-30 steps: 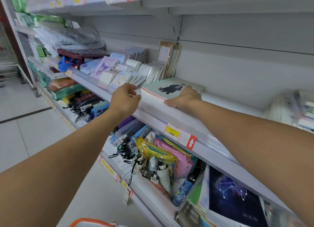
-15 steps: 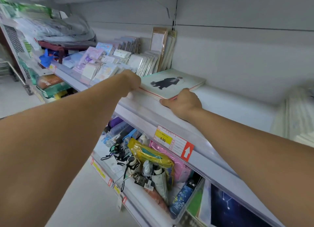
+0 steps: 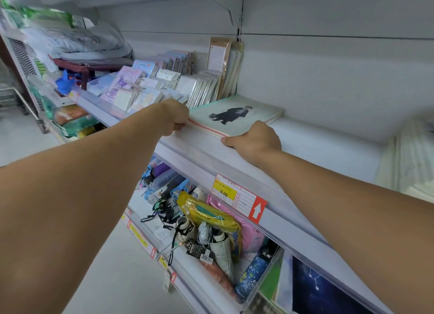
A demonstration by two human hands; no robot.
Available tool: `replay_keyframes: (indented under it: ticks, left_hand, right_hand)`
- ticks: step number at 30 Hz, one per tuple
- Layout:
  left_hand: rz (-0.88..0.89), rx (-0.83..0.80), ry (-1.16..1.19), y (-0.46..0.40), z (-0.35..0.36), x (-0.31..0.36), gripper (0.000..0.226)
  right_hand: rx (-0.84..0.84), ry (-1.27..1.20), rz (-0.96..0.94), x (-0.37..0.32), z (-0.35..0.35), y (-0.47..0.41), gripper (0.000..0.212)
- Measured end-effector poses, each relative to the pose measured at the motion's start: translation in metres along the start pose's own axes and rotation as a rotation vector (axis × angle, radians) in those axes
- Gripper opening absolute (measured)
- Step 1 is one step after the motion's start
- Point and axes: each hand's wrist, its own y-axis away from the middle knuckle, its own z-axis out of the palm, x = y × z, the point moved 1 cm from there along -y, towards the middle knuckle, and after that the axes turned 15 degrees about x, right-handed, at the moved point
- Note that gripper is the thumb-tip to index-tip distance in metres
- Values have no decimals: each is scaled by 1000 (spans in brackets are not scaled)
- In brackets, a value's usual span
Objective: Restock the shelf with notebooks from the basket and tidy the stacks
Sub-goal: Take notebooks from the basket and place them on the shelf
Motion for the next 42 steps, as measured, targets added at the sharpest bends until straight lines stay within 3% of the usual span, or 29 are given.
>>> replay_keyframes:
  ticks: [2,3,5,8,11,12,15,17,18,20,23,25,26,28,30,32,35,38,42]
  left_hand:
    - [11,-7,-74,-6,-1,-7,12]
    - [97,-38,-281,-9,-4,-8,12]
    - [256,-52,-434,-4,-8,-9,24]
    - [188,-34,-245,1,-8,-3,34]
    - [249,-47,-370,5,-8,-2,28]
    - [153,-25,-334,7,-10,1,26]
    - [307,-17,-409,22,-16,13,31]
    - [363,100,-433,32,-19,13,19]
    - [332,90,-293,42,-22,7,14]
    - [54,66,366,66,-29,-6,23]
    - [83,62,540,144,-54,-49,17]
    - [9,31,495,202,-62,-103,17]
    - [-108,-1,449,231,-62,-141,16]
    - [-411,-129,329,295,-57,-217,13]
    - [-712,-261,224,358,-47,-282,14]
    - [-838,-248,91,399,-37,-330,12]
    - [-708,-183,-240,428,-36,-367,42]
    - [-610,-339,-550,461,-41,-384,81]
    - [-544,-436,-425,480,-27,-381,83]
  right_hand:
    - [-4,-10,9,-1,-1,0,48]
    - [-2,-8,13,-1,0,1,48]
    - [14,5,19,-3,2,1,51]
    - [25,30,28,-6,1,3,59]
    - [21,19,51,-7,-1,5,61]
    - [19,9,61,-7,0,5,62]
    - [-62,26,78,-11,-8,6,63]
    - [-190,37,108,-22,-24,10,64]
    - [-238,31,112,-30,-36,15,60]
    - [-210,74,-11,-52,-64,34,38]
    - [204,-136,-299,-70,-90,94,16]
    - [336,-369,-389,-60,-79,165,15]
    - [273,-400,-408,-50,-64,204,15]
    - [-83,-301,-309,-13,-23,285,14]
    - [-538,-47,-95,39,16,359,23]
    - [-719,120,215,89,37,416,43]
    - [-786,232,546,129,41,465,73]
    - [-889,459,438,144,48,490,126]
    - [-862,426,578,173,54,511,126]
